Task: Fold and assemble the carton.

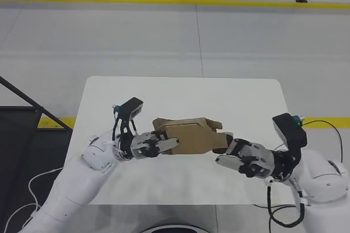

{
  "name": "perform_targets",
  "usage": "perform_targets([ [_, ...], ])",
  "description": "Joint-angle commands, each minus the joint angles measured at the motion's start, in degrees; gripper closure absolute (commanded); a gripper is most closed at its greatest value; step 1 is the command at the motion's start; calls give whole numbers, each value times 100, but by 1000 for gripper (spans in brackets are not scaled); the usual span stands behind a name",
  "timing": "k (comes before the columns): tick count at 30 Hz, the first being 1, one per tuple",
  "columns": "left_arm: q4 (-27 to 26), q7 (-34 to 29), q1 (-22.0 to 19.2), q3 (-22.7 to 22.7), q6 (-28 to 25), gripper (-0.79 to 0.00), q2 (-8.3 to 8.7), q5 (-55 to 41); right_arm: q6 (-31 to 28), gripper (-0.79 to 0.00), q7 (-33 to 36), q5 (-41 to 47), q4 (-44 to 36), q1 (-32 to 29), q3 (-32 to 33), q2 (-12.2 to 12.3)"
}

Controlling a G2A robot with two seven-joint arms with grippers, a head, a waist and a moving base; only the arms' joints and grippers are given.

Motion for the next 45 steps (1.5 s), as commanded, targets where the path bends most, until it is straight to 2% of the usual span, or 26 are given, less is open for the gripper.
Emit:
perform_targets([
  [1,16,-98,-4,12,0,0,0,-361,-231,-563,-132,110,-40,-180,142,9],
  [2,30,-153,-13,15,0,0,3,-534,-359,-619,-226,187,-43,-277,223,13],
  [5,51,-171,-59,136,18,0,28,-957,-744,-690,-463,604,86,-526,363,19],
  [9,73,-349,-161,315,196,0,81,-1707,-1180,-708,-632,1056,455,-596,358,20],
  [10,72,-432,-192,351,278,0,95,-1896,-1285,-696,-613,1202,562,-588,304,22],
  [12,102,-611,-238,405,456,0,120,-2301,-1370,-720,-469,1426,795,-520,180,34],
  [17,274,-1466,-377,492,1312,0,126,-3523,-1345,-785,-174,1778,1337,-123,-305,41],
  [19,505,-1873,-440,444,1718,0,107,-3870,-1301,-785,-129,1688,1482,70,-486,46],
  [20,718,-1916,-486,371,1762,0,102,-3758,-1304,-785,-133,1563,1554,157,-548,52],
  [30,699,-1884,-476,373,1791,0,99,-3766,-1304,-785,-133,1563,1554,157,-548,52],
  [33,553,-1833,-485,424,2212,0,53,-4061,-1250,-785,-366,1545,1443,145,-575,37],
  [39,883,-2633,-717,549,2916,0,-96,-5094,-1531,-785,-360,1823,1402,244,-738,31],
  [45,1341,-3265,-906,672,3301,0,-250,-5506,-1336,-785,-164,2395,1209,404,-1038,103],
])
